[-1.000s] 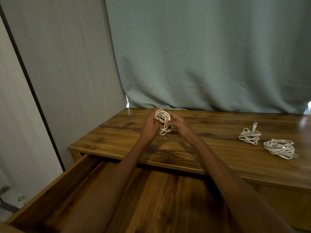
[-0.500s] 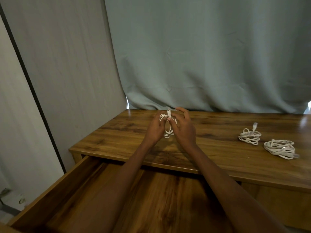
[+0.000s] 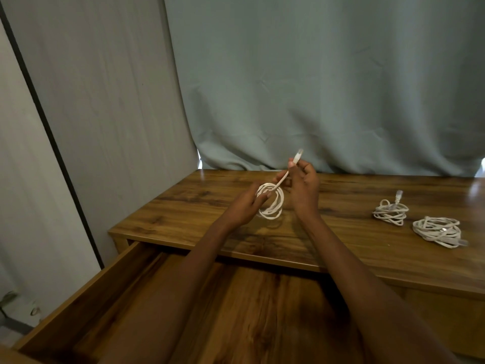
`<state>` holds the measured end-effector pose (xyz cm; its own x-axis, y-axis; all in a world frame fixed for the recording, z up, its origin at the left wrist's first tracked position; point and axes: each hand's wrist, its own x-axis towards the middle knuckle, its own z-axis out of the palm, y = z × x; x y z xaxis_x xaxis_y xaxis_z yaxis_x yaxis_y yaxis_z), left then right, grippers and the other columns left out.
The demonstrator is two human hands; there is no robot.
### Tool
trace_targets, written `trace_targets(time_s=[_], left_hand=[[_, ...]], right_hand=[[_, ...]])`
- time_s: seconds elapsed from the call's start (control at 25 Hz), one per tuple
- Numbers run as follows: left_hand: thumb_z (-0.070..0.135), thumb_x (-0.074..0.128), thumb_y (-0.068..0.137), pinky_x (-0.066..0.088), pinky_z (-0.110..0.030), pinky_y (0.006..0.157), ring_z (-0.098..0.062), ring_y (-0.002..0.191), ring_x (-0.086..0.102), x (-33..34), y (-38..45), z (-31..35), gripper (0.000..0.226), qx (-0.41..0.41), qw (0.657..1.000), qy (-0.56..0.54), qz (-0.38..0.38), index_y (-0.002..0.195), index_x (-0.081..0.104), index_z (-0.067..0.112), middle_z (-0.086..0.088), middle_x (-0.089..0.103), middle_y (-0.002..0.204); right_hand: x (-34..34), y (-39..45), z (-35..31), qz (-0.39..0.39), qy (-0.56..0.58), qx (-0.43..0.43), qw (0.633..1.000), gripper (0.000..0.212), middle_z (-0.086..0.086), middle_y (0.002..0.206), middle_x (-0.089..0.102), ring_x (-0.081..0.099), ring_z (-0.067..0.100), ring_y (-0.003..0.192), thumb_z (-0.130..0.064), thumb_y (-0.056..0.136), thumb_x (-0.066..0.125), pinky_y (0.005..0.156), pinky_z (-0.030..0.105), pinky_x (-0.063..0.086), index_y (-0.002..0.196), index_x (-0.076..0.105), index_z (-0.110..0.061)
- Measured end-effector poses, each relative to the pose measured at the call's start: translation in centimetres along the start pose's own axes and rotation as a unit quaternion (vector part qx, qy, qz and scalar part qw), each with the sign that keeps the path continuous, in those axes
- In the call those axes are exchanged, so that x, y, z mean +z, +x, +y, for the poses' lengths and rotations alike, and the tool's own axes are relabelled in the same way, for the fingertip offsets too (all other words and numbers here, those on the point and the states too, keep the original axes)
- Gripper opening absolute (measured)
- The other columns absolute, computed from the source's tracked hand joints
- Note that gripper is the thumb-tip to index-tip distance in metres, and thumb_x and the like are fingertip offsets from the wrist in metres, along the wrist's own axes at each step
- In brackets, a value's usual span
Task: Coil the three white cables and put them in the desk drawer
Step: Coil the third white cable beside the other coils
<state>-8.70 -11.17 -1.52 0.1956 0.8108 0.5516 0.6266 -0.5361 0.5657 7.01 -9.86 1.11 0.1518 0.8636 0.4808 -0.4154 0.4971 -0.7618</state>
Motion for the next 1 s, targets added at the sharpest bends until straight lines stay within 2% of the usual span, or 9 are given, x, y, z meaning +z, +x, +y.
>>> trace_targets(time_s=[0.16,0.28,0.36,0.48,0.6,0.68,0.76,0.88,1.0], left_hand=[[0.026,0.052,0.102,0.048,-0.031,0.092,-0.012,0.105,0.062,-0.2,-0.5,-0.1,0.033,0.023,0.999,-0.009,-0.028,0.132,0.053,0.013,-0.001,0.066,0.117],[0.028,0.049,0.104,0.049,-0.036,0.096,-0.01,0.107,0.062,-0.1,-0.8,-0.4,0.032,0.012,0.999,-0.049,-0.016,0.133,0.054,0.015,0.001,0.066,0.118],[0.031,0.049,0.104,0.05,-0.036,0.094,-0.004,0.101,0.061,0.0,-0.7,0.2,0.035,0.001,0.997,-0.081,-0.017,0.137,0.051,0.019,0.006,0.065,0.117],[0.025,0.049,0.104,0.048,-0.023,0.087,0.005,0.095,0.059,-0.2,-0.3,1.4,0.044,0.002,0.992,-0.127,-0.012,0.147,0.04,0.023,0.016,0.061,0.116],[0.015,0.046,0.105,0.048,-0.024,0.076,-0.001,0.082,0.058,-0.5,-0.1,2.0,0.032,0.036,0.99,-0.138,0.006,0.137,0.052,0.017,0.013,0.064,0.104],[0.016,0.045,0.105,0.051,-0.031,0.084,-0.01,0.094,0.063,-0.6,0.0,1.9,0.031,0.038,0.989,-0.14,0.012,0.134,0.055,0.016,0.006,0.067,0.111],[0.017,0.045,0.105,0.049,-0.029,0.094,-0.01,0.108,0.063,-0.7,0.0,1.5,0.03,0.028,0.989,-0.141,0.024,0.134,0.056,0.017,0.002,0.067,0.121],[0.019,0.046,0.105,0.048,-0.025,0.095,-0.01,0.111,0.063,-0.7,-0.1,1.0,0.029,0.025,0.99,-0.131,0.047,0.132,0.057,0.016,0.0,0.067,0.122],[0.02,0.046,0.105,0.047,-0.024,0.095,-0.01,0.111,0.062,-0.4,-0.1,0.6,0.029,0.025,0.99,-0.124,0.059,0.132,0.057,0.017,0.002,0.067,0.121]], right_hand=[[-0.6,2.7,-1.9,0.056,0.064,0.08,0.993,0.028,0.007,0.075,0.068,0.07,0.022,0.059,-0.021,0.101,0.057,0.056,0.032,0.057,0.126,0.055,-0.009],[-1.4,3.1,-1.7,0.048,0.023,0.106,0.993,0.03,0.01,0.079,0.071,0.071,0.021,0.06,-0.018,0.1,0.058,0.054,0.029,0.057,0.128,0.046,-0.018],[-1.7,3.0,-0.8,0.03,-0.04,0.102,0.994,0.025,0.011,0.085,0.074,0.07,0.018,0.061,-0.022,0.101,0.056,0.057,0.03,0.057,0.123,0.055,-0.01],[-1.8,2.6,0.5,-0.032,-0.089,0.144,0.985,0.025,0.015,0.105,0.075,0.072,0.019,0.068,-0.02,0.103,0.048,0.066,0.035,0.059,0.114,0.066,-0.006],[-1.8,2.0,1.2,-0.094,-0.154,0.147,0.973,0.022,0.013,0.097,0.074,0.071,0.024,0.073,-0.015,0.1,0.055,0.071,0.043,0.06,0.115,0.07,-0.008],[-1.8,1.8,1.6,-0.129,-0.182,0.138,0.965,0.019,0.015,0.096,0.074,0.071,0.025,0.074,-0.018,0.1,0.057,0.073,0.046,0.06,0.11,0.072,-0.01],[-1.6,1.7,1.6,-0.135,-0.144,0.165,0.966,0.017,0.015,0.095,0.075,0.071,0.022,0.073,-0.016,0.099,0.059,0.069,0.038,0.062,0.105,0.073,-0.009],[-1.6,1.5,1.5,-0.137,-0.09,0.21,0.964,0.013,0.013,0.091,0.076,0.072,0.024,0.077,-0.013,0.094,0.064,0.065,0.031,0.061,0.101,0.074,-0.007],[-1.6,1.2,1.4,-0.141,-0.055,0.234,0.96,0.024,0.013,0.099,0.076,0.072,0.026,0.084,-0.012,0.092,0.066,0.069,0.035,0.061,0.115,0.069,-0.01]])
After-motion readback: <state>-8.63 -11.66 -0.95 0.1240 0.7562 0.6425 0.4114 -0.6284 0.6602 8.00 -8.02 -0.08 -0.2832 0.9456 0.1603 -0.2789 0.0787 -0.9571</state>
